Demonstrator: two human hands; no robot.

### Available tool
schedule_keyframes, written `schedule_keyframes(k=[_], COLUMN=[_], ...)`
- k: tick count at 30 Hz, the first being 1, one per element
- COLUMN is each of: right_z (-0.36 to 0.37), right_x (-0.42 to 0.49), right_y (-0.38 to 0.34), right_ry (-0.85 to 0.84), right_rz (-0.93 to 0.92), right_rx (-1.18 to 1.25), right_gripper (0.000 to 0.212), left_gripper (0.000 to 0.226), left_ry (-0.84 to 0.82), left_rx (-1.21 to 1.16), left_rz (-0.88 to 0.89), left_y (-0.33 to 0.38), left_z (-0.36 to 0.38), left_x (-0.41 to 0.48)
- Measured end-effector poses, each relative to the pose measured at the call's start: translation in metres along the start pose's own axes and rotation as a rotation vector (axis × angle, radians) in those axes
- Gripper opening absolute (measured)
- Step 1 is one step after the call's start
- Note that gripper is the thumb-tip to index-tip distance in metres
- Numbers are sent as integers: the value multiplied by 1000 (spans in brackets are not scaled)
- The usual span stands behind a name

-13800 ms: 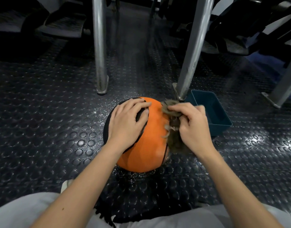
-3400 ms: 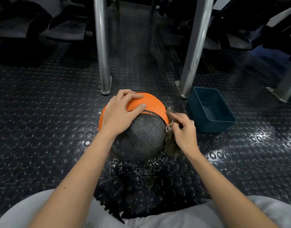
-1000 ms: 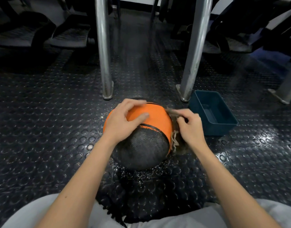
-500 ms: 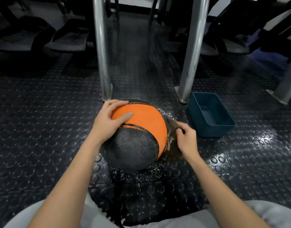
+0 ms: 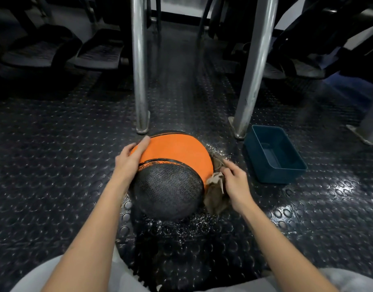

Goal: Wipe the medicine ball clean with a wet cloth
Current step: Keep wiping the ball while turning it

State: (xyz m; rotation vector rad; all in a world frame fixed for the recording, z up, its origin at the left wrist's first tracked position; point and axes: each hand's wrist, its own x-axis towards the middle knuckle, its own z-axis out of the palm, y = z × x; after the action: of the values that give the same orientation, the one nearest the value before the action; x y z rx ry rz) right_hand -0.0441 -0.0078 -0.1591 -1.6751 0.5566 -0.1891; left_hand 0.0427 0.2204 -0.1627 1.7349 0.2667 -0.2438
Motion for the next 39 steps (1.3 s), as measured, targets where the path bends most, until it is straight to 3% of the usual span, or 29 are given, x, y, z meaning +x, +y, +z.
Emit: schedule_keyframes(k=[2,5,8,13,17,19,21,23,27,32,35,39], right_z=[6,13,14,-1,-36,-46,-49,-47,-38,-36,-35,-25], right_x=[-2,1,1,4,15,16,15,16,9,-5,8,15], right_y=[1,0,-4,-15,-37,-37,-33,-31,-29,-30,-28,-41], right_ry=[-104,-121,-82,29,65,39,35,33,-34,-205,-163,-120], right_rz=[139,230,267,179,-95,-141,-169,-236,-459,-675,-646,-596], right_rx=[68,261,385,238,-150,-278,-336,-371,-475,-485,-457,-557], right_gripper=[20,20,23,29,29,30,34,37,39,41,45,47], left_gripper=[107,77,101,111,70,64,55,42,34,49,37,48], left_ry=[-44,-85,-58,-141,-320,-367,-317,-157,-101,-132,-184,-119], left_rx=[-125,-242,-281,-399,-520,-485,-313,-119,-112,120,37,106], left_rz=[-128,-131,-155,-232,-351,-399,-288,-41,277,320,304,314], left_y=[-5,-8,-13,-21,-19,-16,-10,-2,18,11,8,7], left_z=[-5,-9,-9,15,53,64,67,64,61,57,50,54], left_x=[1,1,3,-7,-33,-42,-37,-28,-28,-25,-23,-22])
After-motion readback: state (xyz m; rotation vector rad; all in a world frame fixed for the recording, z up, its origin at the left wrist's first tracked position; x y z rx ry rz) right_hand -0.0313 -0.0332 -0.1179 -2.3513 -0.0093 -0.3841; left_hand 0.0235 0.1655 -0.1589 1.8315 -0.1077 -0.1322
